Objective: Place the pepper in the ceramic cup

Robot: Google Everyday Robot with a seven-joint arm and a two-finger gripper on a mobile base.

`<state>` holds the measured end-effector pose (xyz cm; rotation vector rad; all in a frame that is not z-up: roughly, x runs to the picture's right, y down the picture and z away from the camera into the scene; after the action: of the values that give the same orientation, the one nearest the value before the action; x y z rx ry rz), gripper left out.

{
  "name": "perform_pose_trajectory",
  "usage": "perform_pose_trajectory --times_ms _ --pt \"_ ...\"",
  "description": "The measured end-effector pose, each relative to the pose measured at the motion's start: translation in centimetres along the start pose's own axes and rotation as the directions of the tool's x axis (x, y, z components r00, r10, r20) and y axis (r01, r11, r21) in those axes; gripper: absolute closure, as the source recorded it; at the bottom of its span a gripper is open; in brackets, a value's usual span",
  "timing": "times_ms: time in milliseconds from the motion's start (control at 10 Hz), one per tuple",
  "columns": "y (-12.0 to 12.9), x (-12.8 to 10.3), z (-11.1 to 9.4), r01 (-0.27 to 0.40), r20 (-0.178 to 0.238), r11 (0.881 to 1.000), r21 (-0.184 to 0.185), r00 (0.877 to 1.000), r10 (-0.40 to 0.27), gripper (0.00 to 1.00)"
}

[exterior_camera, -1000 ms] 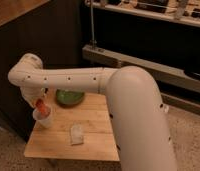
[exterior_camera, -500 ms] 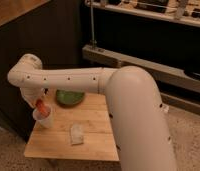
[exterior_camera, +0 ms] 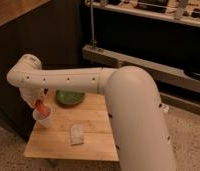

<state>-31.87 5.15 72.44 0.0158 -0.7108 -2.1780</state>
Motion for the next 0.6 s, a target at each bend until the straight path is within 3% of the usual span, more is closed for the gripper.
perform_pose_trajectory --times_ms 600 --pt "-0.2 0.01 0.15 0.001 0.002 1.0 0.002 1.0 -0.001 0.77"
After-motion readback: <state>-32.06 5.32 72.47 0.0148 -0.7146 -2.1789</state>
